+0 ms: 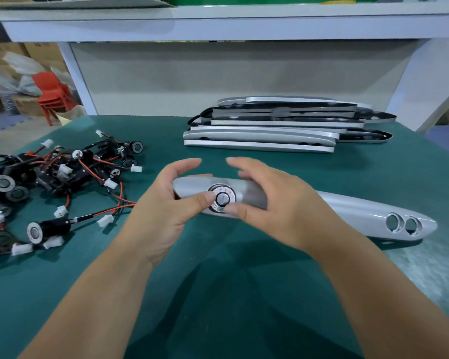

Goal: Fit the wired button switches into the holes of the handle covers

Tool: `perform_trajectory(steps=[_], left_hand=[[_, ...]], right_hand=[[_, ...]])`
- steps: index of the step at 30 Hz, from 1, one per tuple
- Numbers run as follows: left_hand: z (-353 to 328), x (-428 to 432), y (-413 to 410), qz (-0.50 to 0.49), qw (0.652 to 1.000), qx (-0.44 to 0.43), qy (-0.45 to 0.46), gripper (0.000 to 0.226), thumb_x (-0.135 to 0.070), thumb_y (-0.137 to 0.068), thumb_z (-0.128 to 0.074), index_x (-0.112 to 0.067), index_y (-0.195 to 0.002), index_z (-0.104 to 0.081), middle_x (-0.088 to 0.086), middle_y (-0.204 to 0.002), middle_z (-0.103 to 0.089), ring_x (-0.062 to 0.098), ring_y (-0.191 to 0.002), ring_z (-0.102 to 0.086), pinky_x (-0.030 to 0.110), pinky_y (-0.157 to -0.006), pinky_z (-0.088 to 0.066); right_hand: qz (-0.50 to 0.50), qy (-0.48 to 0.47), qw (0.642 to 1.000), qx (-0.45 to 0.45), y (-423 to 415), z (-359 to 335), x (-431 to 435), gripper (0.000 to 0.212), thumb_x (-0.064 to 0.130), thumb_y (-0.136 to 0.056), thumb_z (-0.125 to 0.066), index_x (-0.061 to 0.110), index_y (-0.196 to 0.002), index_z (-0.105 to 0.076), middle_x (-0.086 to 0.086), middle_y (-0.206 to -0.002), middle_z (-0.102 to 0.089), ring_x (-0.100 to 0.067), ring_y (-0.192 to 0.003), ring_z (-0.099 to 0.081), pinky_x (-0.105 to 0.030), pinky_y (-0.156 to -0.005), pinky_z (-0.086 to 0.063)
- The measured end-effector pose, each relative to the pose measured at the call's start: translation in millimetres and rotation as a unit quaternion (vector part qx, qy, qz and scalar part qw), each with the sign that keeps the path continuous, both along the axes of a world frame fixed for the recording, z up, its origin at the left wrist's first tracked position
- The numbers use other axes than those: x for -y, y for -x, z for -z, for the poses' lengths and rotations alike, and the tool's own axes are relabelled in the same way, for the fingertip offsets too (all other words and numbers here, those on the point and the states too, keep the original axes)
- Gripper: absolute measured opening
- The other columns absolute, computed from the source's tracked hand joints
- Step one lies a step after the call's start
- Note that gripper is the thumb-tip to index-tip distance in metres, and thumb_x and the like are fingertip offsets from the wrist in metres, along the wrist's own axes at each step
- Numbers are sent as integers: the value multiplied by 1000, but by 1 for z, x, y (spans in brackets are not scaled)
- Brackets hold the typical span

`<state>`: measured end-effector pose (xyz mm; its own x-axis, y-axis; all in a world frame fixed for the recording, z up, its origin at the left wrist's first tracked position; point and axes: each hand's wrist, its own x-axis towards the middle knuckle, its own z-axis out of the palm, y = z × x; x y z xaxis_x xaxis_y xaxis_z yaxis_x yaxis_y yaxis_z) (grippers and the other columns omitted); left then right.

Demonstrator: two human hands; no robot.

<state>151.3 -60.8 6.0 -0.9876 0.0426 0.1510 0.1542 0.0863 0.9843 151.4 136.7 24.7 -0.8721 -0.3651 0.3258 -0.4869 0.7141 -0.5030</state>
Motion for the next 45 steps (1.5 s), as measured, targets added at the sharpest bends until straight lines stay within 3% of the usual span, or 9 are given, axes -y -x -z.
perform_trajectory(steps=[4, 6, 13, 21, 27, 37, 43, 45], left_hand=[[5, -2, 1, -54, 991, 6, 121, 52, -53, -57, -71, -54, -106, -55, 2, -82, -63, 21, -76, -59, 41, -87, -51], [5, -4, 0, -57, 988, 14, 144, 45, -52, -61, -68, -54, -103, -53, 6, -83, -65, 26, -86, -64, 42, -90, -51], [5, -4, 0, -65, 986, 17, 154, 43, -50, -62, -66, -42, -104, -55, 6, -90, -71, 24, -91, -66, 44, -91, -50], [5, -7, -3, -76, 985, -1, 155, 26, -41, -76, -72, -36, -95, -55, -11, -86, -67, 6, -73, -61, 24, -68, -49], [1, -11, -4, -81, 991, 7, 106, 23, -47, -71, -58, -33, -88, -57, -1, -91, -70, 26, -95, -65, 51, -93, -49], [-3, -16, -7, -96, 994, -1, 54, 24, -40, -70, -61, -26, -88, -59, 6, -93, -70, 28, -91, -67, 51, -84, -55], [-1, -15, -6, -97, 994, 0, 52, 9, -25, -86, -67, -24, -89, -58, 10, -93, -70, 30, -88, -68, 50, -82, -56], [-2, -16, -6, -99, 993, -7, 62, 12, -31, -83, -68, -27, -88, -57, 8, -94, -69, 30, -89, -68, 50, -83, -56]], right_hand=[[82, -145, 985, 53, 5, 1, 0, 54, 79, -70, -37, 37, -102, -48, 13, -92, -55, -14, -96, -50, -36, -89, -37], [95, -149, 983, 57, 6, 3, 4, 55, 81, -66, -34, 36, -94, -45, 13, -84, -51, -14, -91, -47, -36, -88, -35], [129, -153, 980, -2, 7, 13, 8, 68, 87, -58, -27, 31, -90, -48, 13, -78, -48, -14, -82, -46, -32, -74, -28], [143, -182, 971, -59, 6, 16, 10, 71, 88, -57, -20, 30, -86, -45, 14, -71, -42, -16, -75, -42, -32, -69, -24], [148, -168, 973, -54, 6, 13, 11, 67, 87, -55, -24, 30, -85, -42, 14, -72, -40, -16, -77, -40, -33, -69, -22], [133, -127, 982, -41, 2, 10, 10, 64, 84, -61, -28, 31, -92, -49, 14, -80, -48, -14, -83, -44, -33, -76, -26], [160, -107, 980, -41, 2, 10, 15, 53, 80, -66, -41, 30, -83, -46, 13, -76, -47, -14, -82, -43, -33, -74, -24], [173, -107, 978, -50, 1, 9, 17, 55, 82, -64, -39, 29, -80, -44, 13, -75, -46, -14, -80, -42, -33, -73, -22]])
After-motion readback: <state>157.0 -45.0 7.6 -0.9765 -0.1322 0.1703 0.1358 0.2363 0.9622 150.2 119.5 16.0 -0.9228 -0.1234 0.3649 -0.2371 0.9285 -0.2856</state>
